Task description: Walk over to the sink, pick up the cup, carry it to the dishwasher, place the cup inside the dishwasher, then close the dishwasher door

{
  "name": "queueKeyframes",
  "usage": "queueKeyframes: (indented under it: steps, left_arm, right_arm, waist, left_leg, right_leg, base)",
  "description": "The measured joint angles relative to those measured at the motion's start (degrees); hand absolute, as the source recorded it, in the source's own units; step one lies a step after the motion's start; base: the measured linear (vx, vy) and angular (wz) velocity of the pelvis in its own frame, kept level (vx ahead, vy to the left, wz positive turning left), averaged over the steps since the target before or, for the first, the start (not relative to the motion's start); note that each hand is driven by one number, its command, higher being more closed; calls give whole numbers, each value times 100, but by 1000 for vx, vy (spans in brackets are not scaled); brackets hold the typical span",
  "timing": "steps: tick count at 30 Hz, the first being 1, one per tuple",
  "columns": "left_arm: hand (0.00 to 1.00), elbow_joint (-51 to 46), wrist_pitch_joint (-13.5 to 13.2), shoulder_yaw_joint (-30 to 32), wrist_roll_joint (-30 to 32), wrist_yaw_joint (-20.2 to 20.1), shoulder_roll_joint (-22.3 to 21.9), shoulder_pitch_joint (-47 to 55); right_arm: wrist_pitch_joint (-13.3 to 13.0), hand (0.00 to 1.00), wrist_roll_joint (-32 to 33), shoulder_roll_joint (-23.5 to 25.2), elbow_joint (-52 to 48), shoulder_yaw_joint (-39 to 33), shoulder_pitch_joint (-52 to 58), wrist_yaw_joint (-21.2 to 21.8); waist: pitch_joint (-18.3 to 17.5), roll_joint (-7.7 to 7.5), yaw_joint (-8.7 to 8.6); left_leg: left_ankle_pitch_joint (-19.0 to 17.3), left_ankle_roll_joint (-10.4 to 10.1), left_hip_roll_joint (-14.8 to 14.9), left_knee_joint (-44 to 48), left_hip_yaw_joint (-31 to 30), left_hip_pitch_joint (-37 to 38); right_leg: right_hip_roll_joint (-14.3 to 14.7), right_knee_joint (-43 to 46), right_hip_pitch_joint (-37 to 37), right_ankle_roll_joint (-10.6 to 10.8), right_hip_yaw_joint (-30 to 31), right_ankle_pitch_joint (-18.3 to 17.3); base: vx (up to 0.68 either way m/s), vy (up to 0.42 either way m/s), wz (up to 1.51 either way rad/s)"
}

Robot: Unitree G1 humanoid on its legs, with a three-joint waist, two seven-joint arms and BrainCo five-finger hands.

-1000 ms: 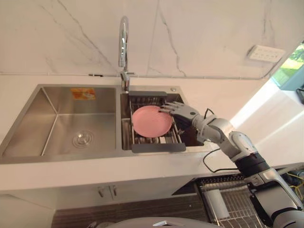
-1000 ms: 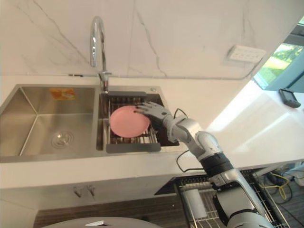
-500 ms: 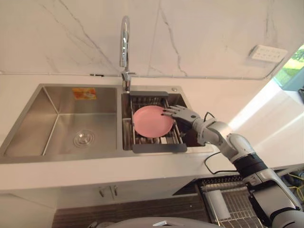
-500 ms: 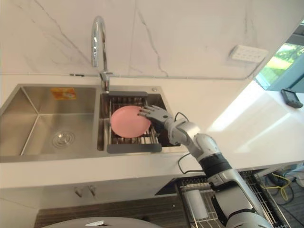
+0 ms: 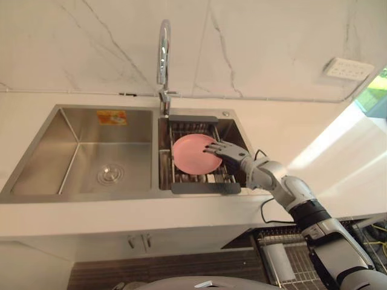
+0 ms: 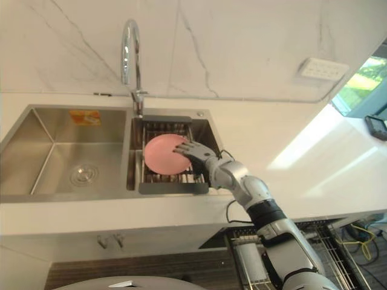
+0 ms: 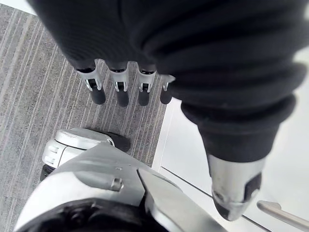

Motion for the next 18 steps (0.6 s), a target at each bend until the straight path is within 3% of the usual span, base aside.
queueKeyframes:
  steps: [18]
  left_arm:
    - [0,-17,-15,-53,-6,3,8,4]
  right_arm:
    - [-15,0,-277,66,2,59,165,-229]
  waist:
    - [2,2,8]
  left_leg:
    - [4,6,-10,-3,-19,-17]
  right_leg:
    - [-18,0,-1,14,-6,-11]
  base:
    - [-12,-2,0]
